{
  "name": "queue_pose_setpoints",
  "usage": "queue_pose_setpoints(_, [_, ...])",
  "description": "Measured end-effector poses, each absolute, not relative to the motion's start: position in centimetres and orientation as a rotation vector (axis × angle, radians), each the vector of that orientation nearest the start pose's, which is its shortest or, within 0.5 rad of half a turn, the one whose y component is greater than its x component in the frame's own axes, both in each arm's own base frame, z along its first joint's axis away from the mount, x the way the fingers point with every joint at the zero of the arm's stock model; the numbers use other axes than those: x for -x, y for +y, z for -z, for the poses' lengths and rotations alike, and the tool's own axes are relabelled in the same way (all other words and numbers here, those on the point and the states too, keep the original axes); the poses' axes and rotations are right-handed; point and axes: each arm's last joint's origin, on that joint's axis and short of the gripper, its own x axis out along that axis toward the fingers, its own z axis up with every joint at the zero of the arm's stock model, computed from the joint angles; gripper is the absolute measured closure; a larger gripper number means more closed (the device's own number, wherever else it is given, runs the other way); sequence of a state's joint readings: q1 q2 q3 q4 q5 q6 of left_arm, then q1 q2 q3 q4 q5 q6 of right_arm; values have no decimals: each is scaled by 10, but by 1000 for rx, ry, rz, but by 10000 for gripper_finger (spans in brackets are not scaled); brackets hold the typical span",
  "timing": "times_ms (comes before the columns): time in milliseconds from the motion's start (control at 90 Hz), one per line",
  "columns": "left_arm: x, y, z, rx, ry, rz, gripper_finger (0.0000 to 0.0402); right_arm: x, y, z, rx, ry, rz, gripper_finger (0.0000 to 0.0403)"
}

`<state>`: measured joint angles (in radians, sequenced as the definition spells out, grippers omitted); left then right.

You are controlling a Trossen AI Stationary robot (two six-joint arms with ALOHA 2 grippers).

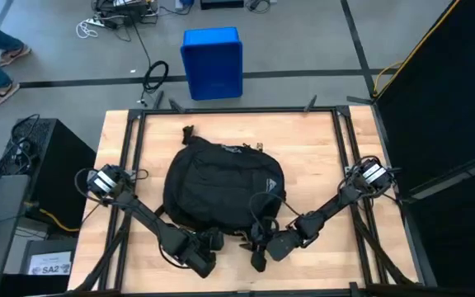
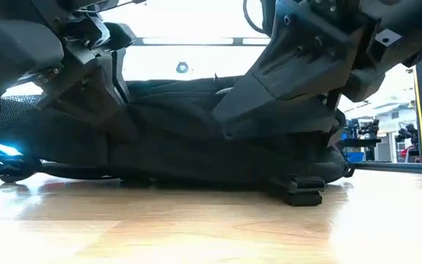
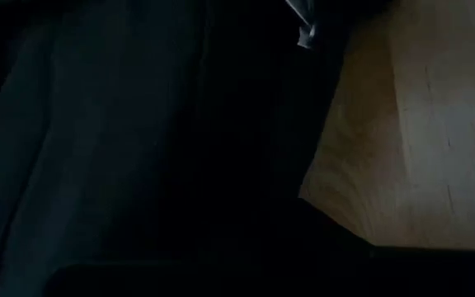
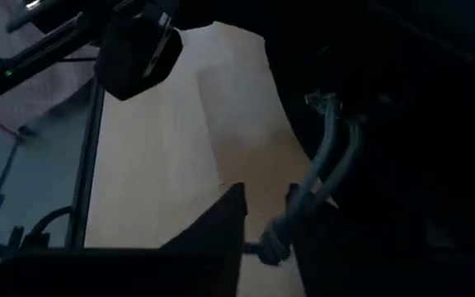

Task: Unpack backpack
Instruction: Close the backpack

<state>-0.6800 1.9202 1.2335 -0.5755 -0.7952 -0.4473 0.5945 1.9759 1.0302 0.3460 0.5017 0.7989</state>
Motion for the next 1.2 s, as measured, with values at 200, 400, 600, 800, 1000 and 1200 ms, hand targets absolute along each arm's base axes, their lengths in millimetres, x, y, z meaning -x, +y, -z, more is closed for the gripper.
queue_pose_setpoints(200, [-297, -214, -159, -422, 880, -279, 401, -329, 212, -150, -388, 478, 62, 397])
queue_pose_setpoints(400, [-297, -215, -159, -429, 884, -258, 401, -318, 212, -165, -331, 499, 82, 401])
queue_pose_setpoints(600, [-296, -216, -159, -436, 898, -233, 401, -301, 211, -171, -294, 572, 153, 402])
queue_pose_setpoints(800, [-295, -218, -159, -438, 887, -245, 401, -283, 211, -171, -289, 668, 213, 403])
queue_pose_setpoints(1000, [-290, -218, -158, -457, 916, -237, 401, -259, 211, -173, -277, 742, 306, 403])
queue_pose_setpoints(1200, [-288, -221, -157, -418, 956, -199, 401, -225, 203, -199, -239, 693, 435, 403])
